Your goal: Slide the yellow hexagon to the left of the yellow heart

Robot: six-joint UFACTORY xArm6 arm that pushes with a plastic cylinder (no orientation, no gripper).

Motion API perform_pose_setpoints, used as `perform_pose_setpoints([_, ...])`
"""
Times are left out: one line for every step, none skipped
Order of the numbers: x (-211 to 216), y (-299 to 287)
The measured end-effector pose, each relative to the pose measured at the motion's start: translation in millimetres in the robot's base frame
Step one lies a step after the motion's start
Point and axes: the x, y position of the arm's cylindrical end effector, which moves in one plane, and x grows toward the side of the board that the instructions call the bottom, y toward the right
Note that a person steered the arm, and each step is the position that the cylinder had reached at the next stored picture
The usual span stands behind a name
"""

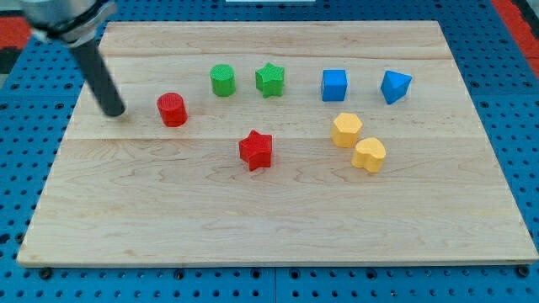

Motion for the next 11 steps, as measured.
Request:
perform_pose_setpoints([-7.3,78.4])
perform_pose_setpoints([27.7,94.6])
perform_pose_setpoints([64.5,83.8])
perform_pose_setpoints([48.8,104.0])
perform_pose_setpoints([27.5,221.5])
perform_pose_setpoints([27.6,319.6])
perform_pose_setpoints([34.2,362.3])
perform_pose_setpoints([27.6,354.9])
perform_pose_setpoints([34.2,333.4])
perform_pose_setpoints([44.6,374.0])
perform_pose_setpoints([47.3,404.5])
